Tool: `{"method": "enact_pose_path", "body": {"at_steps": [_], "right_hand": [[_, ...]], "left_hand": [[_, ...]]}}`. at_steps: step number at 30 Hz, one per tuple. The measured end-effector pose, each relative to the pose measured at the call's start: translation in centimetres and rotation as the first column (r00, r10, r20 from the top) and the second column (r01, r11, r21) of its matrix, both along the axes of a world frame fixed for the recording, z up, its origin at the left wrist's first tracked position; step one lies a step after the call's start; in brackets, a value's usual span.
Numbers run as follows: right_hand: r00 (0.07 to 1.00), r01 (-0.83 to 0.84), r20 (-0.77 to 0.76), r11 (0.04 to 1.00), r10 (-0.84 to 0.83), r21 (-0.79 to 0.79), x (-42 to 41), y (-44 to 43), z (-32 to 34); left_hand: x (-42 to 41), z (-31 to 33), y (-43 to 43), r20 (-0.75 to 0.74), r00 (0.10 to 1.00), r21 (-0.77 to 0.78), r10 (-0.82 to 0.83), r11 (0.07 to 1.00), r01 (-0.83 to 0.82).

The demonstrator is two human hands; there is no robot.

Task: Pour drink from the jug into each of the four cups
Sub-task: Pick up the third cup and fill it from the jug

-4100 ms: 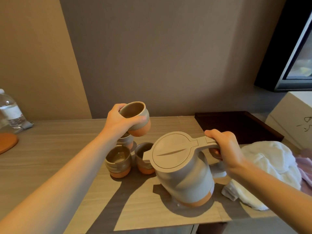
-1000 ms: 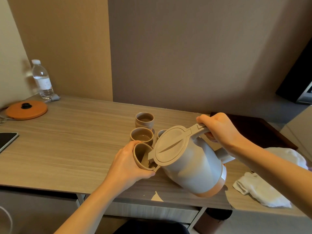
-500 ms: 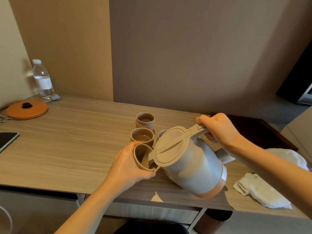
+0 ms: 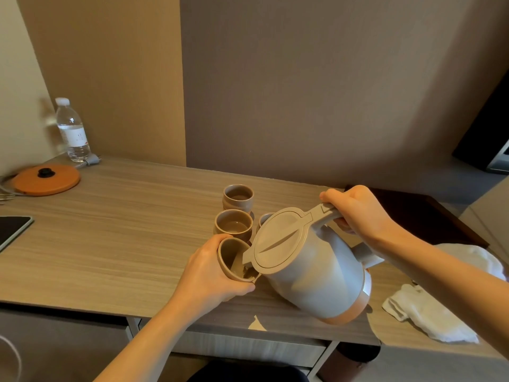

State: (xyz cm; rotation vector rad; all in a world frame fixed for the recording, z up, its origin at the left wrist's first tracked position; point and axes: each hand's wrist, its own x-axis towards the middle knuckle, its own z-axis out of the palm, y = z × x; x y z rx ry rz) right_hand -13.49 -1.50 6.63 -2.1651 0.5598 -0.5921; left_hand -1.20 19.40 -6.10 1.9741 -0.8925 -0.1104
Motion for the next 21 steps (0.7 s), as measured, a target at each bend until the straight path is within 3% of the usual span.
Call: {"method": "enact_pose_path", "body": {"at_steps": [21], "right_hand": [[1.0,0.006,-0.006,1.0,-0.006,-0.002,0.14,0.48,0.2]], "left_hand": [[0.05,0.05,0.29,-0.036,0.999,-0.032,-0.01,0.999,0.009]]}}
